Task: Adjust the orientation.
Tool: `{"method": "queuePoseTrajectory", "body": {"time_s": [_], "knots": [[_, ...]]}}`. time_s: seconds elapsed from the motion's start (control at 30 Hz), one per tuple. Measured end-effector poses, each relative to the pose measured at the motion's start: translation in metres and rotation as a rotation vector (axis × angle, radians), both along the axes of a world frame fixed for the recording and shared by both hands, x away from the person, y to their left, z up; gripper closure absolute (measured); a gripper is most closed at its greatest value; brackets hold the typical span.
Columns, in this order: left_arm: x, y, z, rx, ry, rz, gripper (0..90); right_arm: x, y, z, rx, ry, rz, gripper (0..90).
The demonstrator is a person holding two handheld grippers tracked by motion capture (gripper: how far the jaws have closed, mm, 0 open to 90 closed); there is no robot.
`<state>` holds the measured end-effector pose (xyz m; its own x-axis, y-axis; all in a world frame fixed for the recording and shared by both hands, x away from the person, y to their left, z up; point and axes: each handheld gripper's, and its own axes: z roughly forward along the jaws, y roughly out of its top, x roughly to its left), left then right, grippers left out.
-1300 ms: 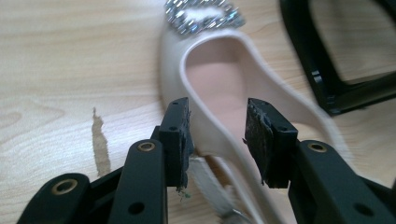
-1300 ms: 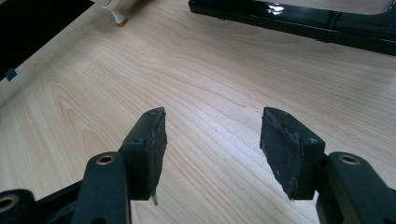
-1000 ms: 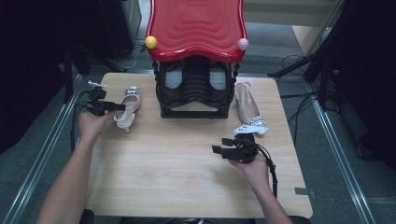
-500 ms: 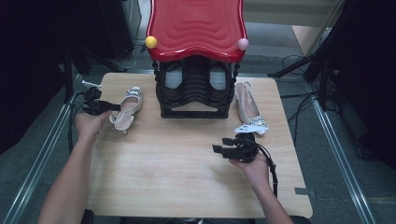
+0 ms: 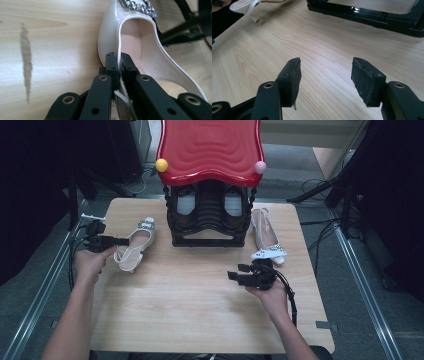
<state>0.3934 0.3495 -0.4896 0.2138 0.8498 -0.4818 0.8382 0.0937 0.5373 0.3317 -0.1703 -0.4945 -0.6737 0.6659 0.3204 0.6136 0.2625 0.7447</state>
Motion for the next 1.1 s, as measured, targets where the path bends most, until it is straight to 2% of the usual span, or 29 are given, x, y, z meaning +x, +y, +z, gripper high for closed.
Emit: {"method": "queuePoseTrajectory", "body": {"time_s": [0.27,0.43,0.67,0.87,1.0,1.1], "knots": [[-0.021,-0.012,0.0,-0.019,-0.014,-0.042,87.6,0.009,0.008,0.0,0.001,-0.004,0.018,41.8],[-0.035,-0.018,0.0,-0.029,-0.021,-0.048,87.5,0.012,0.014,0.001,-0.007,-0.012,0.035,41.8],[-0.059,-0.035,-0.003,-0.018,-0.01,-0.084,87.4,0.015,0.02,0.001,-0.008,-0.014,0.052,41.7],[-0.076,-0.051,-0.002,-0.036,-0.015,-0.116,87.3,0.016,0.024,0.001,-0.016,-0.013,0.063,41.6],[-0.079,-0.064,-0.001,-0.032,-0.018,-0.15,87.2,0.015,0.026,0.0,-0.021,-0.015,0.071,41.6],[-0.078,-0.079,-0.001,-0.023,-0.014,-0.194,87.1,0.014,0.027,0.0,-0.023,-0.012,0.07,41.6]]}}
